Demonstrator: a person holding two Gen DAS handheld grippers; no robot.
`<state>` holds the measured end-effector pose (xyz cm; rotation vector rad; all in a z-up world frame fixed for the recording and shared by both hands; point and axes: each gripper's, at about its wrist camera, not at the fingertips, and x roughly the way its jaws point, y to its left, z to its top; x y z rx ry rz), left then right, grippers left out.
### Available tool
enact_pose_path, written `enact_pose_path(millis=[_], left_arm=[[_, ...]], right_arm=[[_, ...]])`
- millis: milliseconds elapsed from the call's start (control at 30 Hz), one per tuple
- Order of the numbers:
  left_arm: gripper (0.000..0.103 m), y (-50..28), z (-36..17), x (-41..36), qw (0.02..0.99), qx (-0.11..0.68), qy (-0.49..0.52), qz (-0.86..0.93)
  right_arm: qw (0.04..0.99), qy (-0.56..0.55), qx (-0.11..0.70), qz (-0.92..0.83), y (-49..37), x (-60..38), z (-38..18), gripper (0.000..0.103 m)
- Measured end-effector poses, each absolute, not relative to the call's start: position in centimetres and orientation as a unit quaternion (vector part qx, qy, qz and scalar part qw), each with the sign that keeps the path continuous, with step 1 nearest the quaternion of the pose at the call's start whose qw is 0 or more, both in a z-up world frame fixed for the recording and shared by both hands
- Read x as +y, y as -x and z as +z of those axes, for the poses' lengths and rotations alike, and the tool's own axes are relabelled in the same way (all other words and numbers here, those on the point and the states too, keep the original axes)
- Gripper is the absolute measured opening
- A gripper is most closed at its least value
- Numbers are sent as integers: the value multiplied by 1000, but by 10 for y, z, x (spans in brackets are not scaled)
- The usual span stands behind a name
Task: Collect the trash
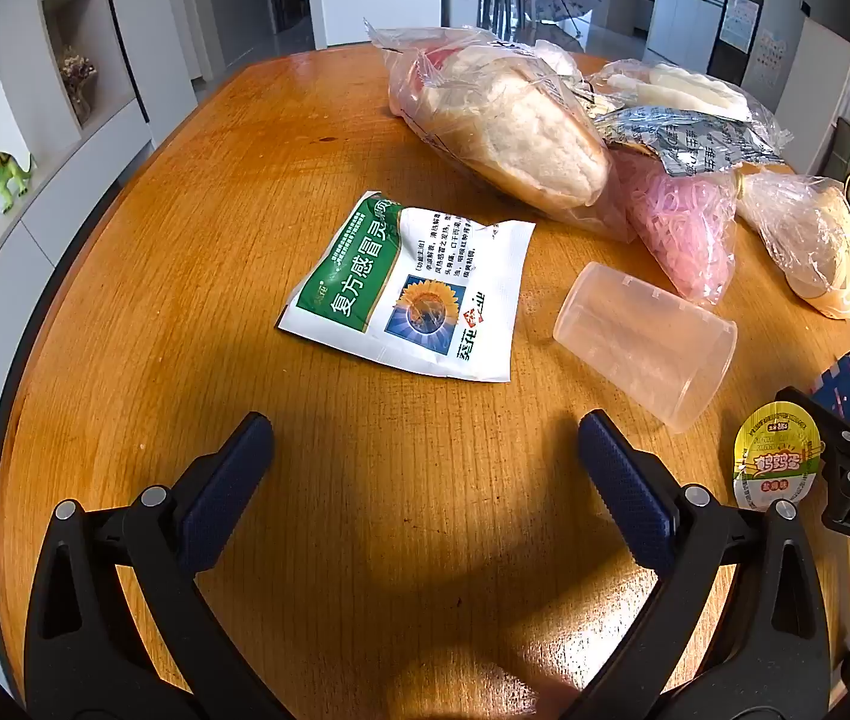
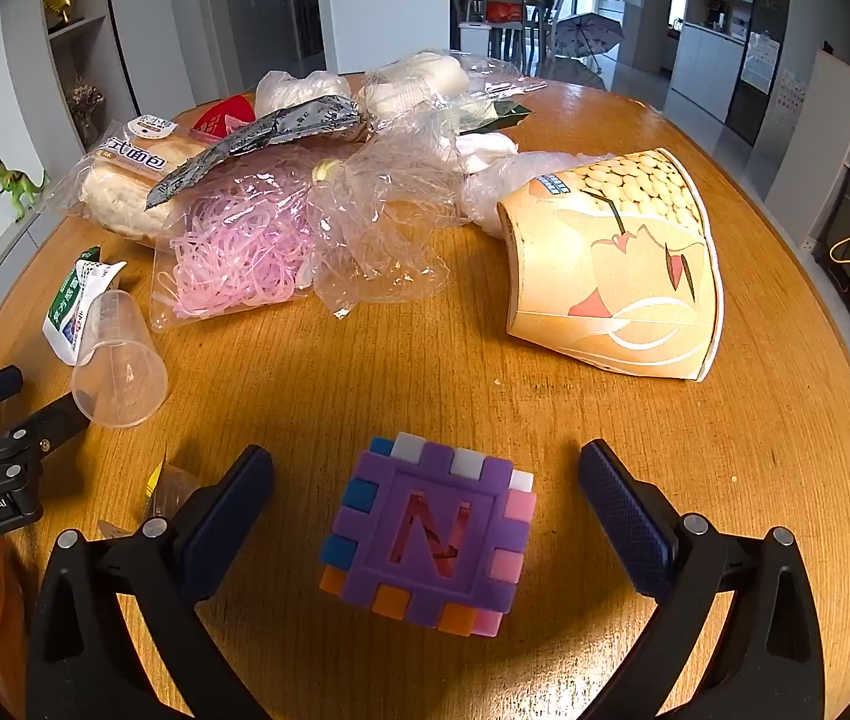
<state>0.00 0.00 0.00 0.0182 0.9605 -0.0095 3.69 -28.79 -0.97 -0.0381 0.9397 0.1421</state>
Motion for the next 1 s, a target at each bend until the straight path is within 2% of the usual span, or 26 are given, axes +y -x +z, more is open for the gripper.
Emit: enact_pose_path(millis=[1000], left_arm=[[98,0,0,0,887,461,-10,-4]], right_arm=[[889,19,452,73,-39,-287,-10,101]])
